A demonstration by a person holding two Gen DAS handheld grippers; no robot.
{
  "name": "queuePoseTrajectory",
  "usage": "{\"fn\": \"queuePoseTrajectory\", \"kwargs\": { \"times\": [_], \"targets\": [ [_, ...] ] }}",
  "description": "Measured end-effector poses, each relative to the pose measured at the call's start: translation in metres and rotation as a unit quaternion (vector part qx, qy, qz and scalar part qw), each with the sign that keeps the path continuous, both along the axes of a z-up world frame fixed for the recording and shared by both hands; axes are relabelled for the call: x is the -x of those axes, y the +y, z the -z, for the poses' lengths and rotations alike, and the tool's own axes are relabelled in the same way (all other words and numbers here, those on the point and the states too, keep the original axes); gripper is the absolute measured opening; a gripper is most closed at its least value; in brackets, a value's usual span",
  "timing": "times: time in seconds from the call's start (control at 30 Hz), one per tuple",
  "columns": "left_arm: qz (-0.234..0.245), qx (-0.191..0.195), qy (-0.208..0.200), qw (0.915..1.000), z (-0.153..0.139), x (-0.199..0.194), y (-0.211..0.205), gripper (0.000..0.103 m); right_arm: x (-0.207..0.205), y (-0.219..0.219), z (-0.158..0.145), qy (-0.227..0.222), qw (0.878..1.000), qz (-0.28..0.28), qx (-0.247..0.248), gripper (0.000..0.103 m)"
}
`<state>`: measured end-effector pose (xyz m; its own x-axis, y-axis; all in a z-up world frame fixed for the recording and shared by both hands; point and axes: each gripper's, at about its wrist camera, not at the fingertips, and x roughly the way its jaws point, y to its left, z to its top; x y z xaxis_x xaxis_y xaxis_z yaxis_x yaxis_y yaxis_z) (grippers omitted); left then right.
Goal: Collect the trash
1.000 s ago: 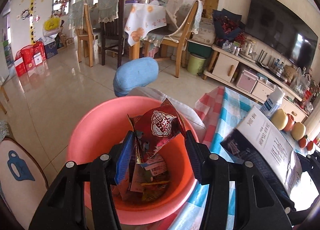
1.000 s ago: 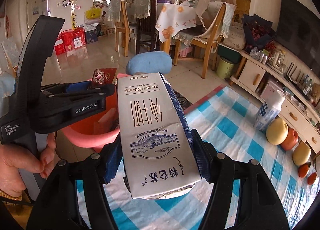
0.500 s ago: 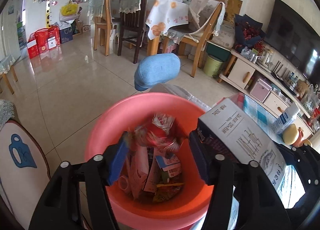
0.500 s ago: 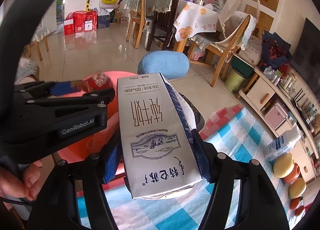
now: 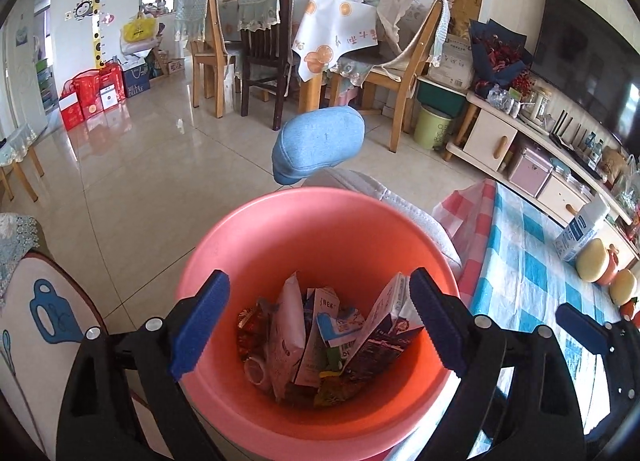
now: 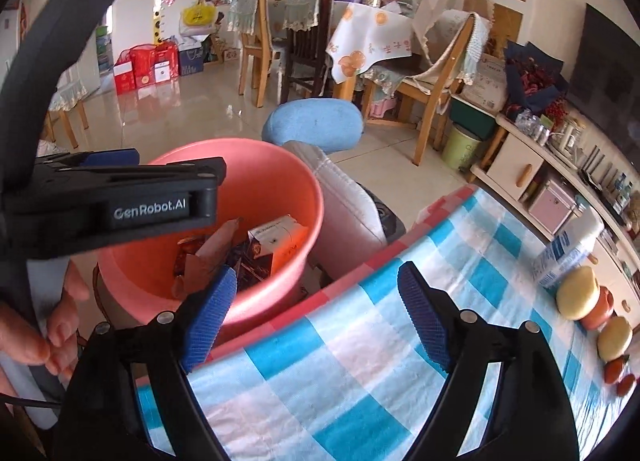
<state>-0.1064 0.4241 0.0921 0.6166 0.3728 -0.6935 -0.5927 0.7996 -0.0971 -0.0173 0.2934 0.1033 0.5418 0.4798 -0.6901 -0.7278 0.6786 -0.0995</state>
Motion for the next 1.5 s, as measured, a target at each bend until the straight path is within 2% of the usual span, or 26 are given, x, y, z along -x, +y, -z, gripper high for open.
{"fn": "queuePoseTrajectory", "kwargs": {
  "times": [0.43, 0.77, 0.97, 1.2, 1.33, 1.5],
  "targets": [
    [0.049, -0.038, 0.004, 0.9981, -0.006, -0.011, -0.045, 0.091, 0.011, -0.084, -0.005, -0.013, 0.996, 0.091, -0.006, 0.084],
    [0.111, -0.069, -0.007, 0.9914, -0.014, -0.017, -0.103, 0.091, 0.024, -0.169, -0.007, -0.02, 0.986, 0.162, -0.019, 0.084],
    [0.154, -0.095, -0.002, 0.9835, -0.014, -0.019, -0.145, 0.091, 0.038, -0.219, -0.011, -0.03, 0.978, 0.205, -0.024, 0.084],
    [0.203, -0.106, -0.01, 0.9733, -0.016, -0.012, -0.192, 0.091, 0.06, -0.28, -0.013, -0.035, 0.966, 0.255, -0.028, 0.084],
    [0.234, -0.131, -0.012, 0.9633, -0.02, -0.004, -0.225, 0.091, 0.077, -0.314, -0.018, -0.046, 0.956, 0.288, -0.039, 0.085],
    [0.271, -0.142, -0.026, 0.9519, -0.025, 0.013, -0.269, 0.091, 0.103, -0.356, -0.027, -0.061, 0.941, 0.329, -0.059, 0.088]
  ]
}}
